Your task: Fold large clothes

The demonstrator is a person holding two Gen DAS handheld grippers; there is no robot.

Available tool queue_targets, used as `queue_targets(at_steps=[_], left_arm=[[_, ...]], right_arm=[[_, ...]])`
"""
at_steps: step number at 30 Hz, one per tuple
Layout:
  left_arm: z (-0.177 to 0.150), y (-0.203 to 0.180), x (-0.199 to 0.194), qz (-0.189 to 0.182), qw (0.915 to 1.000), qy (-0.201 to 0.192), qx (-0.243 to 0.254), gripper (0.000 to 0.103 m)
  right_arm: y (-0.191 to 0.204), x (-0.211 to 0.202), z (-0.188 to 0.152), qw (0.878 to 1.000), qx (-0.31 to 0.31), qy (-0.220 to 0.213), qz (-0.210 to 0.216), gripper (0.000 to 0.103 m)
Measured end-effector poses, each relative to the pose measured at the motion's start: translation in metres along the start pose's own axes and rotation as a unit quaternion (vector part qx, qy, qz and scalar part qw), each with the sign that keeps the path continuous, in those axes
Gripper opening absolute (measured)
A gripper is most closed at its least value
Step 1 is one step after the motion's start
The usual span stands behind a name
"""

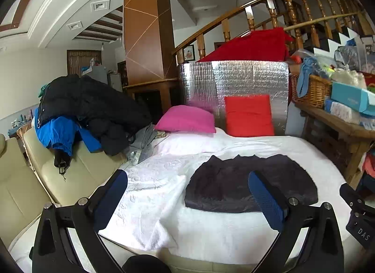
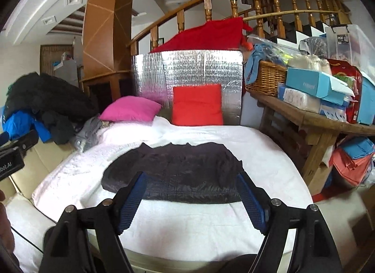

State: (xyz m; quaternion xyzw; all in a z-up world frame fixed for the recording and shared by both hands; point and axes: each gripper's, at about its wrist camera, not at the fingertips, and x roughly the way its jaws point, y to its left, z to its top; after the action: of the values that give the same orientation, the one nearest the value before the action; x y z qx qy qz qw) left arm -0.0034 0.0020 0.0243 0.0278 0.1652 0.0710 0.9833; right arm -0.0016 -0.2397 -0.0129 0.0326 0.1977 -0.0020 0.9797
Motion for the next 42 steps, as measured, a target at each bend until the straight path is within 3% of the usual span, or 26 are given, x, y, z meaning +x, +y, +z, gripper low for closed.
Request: queue_targets(at_steps=[11,42], left_arm=[[0.006,0.002,-0.028,0.004,0.9999,-0.009,-0.008,0.103],[0.001,0.004,-0.025,0.009,0.9999,0.002,-0.011,0.103]], right_arm=[[0.004,-0.028,0.008,0.999,0.033,-0.021,0.000,0.081],[0.001,-0.024,0.004,0.999,0.048,-0.018,-0.002,0.081]])
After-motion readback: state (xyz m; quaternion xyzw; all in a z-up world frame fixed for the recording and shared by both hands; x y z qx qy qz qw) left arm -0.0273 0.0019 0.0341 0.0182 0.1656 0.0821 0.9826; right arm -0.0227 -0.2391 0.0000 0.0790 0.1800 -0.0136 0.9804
